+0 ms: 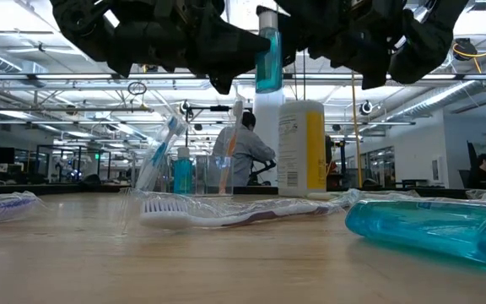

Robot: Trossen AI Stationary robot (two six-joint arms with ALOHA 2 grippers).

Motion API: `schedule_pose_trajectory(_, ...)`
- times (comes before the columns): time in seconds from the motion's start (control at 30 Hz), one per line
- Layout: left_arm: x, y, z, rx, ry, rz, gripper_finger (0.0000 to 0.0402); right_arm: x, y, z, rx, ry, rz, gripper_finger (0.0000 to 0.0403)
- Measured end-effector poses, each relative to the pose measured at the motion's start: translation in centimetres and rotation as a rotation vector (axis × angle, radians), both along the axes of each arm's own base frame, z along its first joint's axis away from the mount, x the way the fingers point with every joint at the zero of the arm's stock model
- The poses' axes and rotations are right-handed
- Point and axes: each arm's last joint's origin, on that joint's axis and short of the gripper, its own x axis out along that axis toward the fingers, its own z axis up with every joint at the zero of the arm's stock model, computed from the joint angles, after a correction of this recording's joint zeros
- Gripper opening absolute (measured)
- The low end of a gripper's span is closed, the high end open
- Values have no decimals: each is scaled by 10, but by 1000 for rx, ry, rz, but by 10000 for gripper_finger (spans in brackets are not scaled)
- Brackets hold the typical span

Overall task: Pick & Place toothbrushing station
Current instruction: Put the blue mouthwash into the transparent organizer

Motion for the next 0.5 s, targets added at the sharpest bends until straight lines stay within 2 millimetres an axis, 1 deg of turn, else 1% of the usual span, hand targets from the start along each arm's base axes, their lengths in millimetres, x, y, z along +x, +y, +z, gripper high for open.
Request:
schedule_pose_trajectory(0.13,0,2,-2,-3,27,77,118,-9,0,10,-2,-10,-1,155)
schedule_pose_trajectory(0.27,0,5,-2,-21,35,181,118,-23,-2,12,-2,4,-15,154)
schedule_pose_trajectory(0.37,-2,8,2,-19,43,275,118,-34,-5,11,-1,10,-30,152)
schedule_pose_trajectory(0.5,-12,13,12,19,96,452,118,-47,-7,9,-1,12,-46,151)
